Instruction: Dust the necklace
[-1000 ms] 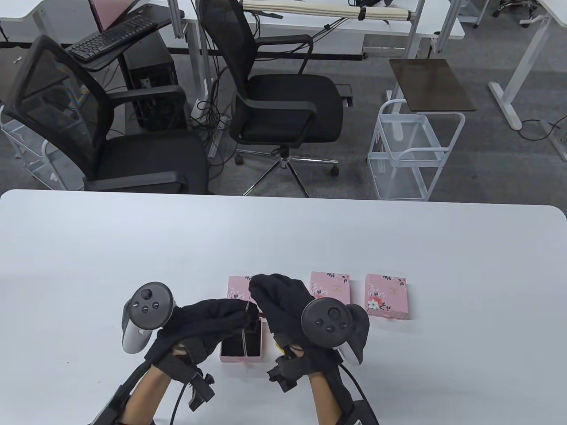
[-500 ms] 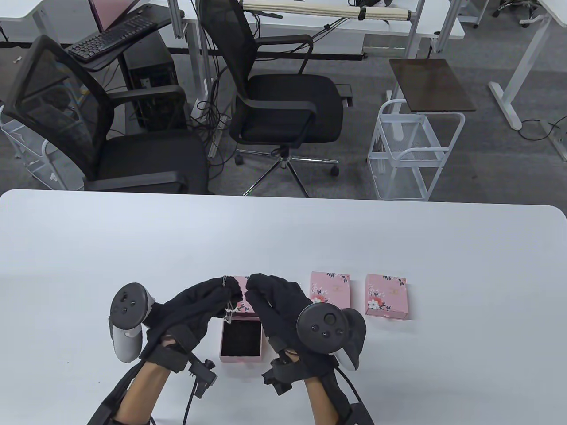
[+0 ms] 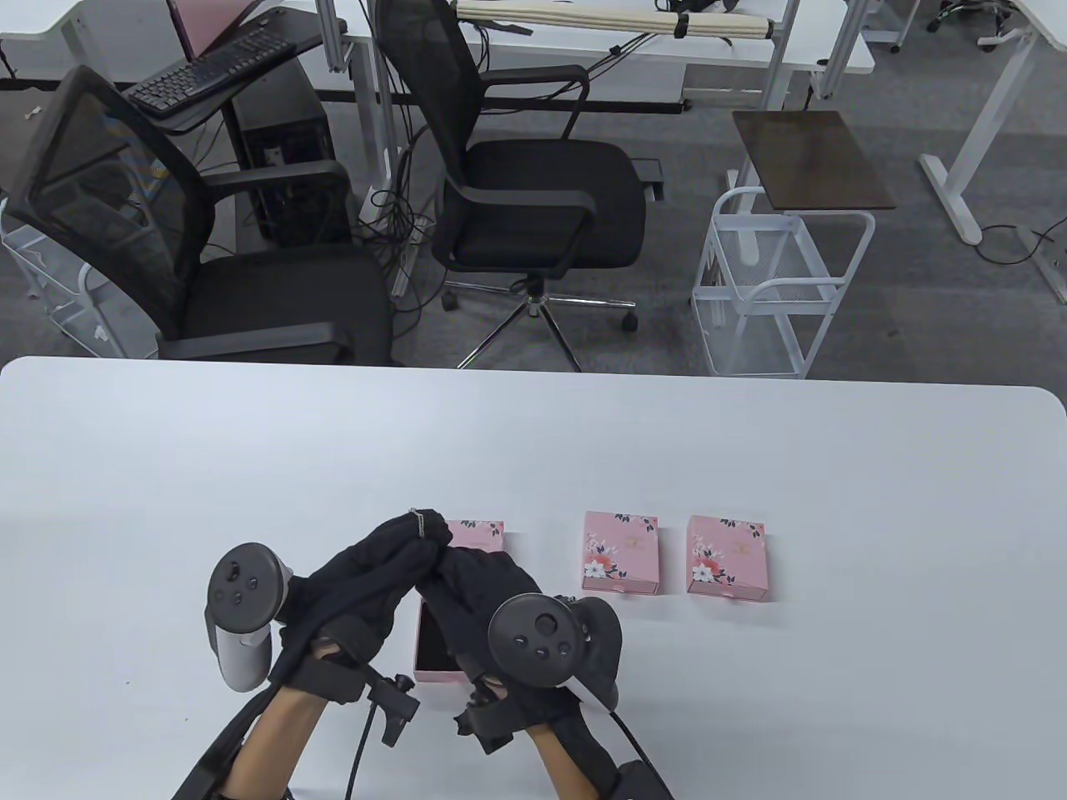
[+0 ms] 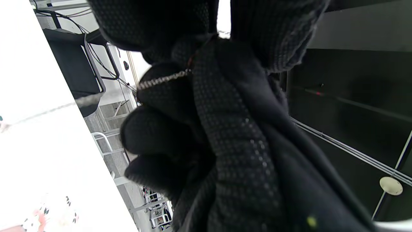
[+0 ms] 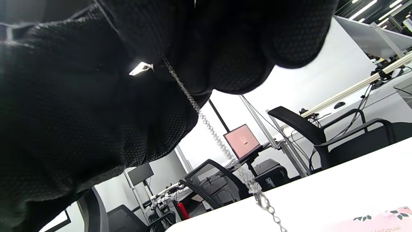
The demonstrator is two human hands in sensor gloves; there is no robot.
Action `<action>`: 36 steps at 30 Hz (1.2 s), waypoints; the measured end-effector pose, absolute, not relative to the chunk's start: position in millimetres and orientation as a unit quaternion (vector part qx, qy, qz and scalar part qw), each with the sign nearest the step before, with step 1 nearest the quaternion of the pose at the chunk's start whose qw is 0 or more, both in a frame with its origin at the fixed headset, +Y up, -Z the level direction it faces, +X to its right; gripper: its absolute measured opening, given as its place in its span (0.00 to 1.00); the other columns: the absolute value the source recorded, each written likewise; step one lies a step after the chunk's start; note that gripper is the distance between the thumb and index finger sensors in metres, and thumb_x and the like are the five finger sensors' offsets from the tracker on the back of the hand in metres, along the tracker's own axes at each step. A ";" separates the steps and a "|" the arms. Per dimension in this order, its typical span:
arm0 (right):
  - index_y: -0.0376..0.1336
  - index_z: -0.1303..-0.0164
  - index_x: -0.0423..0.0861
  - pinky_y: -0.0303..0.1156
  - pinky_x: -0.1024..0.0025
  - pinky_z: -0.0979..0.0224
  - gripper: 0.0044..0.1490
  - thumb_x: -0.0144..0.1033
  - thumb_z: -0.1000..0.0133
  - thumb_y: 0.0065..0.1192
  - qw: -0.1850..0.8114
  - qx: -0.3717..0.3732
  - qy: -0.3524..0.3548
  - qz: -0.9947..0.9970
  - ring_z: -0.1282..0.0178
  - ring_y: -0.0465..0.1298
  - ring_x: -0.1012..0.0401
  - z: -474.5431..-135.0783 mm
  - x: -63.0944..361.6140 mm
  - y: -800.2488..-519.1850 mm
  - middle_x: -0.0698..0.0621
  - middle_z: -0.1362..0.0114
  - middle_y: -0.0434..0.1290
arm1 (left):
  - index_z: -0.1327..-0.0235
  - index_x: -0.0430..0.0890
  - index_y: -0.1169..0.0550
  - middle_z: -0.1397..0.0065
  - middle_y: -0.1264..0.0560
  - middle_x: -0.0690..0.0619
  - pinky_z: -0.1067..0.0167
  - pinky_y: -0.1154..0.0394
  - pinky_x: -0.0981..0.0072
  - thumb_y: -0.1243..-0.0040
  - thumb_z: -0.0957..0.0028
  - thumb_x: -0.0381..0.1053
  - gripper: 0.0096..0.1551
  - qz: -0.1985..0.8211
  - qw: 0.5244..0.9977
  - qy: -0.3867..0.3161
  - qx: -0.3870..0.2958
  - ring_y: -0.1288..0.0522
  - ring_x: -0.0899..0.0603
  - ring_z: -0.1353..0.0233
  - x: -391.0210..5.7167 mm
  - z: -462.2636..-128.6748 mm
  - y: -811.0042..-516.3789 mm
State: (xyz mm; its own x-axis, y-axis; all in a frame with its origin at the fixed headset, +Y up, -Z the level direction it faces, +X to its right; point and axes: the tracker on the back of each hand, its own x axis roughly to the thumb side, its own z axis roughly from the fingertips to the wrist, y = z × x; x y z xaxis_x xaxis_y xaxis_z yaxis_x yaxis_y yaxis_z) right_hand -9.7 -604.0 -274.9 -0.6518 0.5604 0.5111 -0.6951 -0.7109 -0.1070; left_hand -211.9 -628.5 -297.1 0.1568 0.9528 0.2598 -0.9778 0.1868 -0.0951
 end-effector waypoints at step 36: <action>0.70 0.32 0.43 0.74 0.49 0.37 0.21 0.38 0.32 0.63 0.312 0.276 -0.059 0.907 0.45 0.79 0.45 -274.4 -26.5 -611.2 0.40 0.38 0.79 | 0.38 0.51 0.16 0.43 0.12 0.53 0.49 0.18 0.57 0.36 0.38 0.56 0.20 0.604 0.770 -0.110 0.172 0.16 0.48 0.45 -255.2 -284.0 -594.6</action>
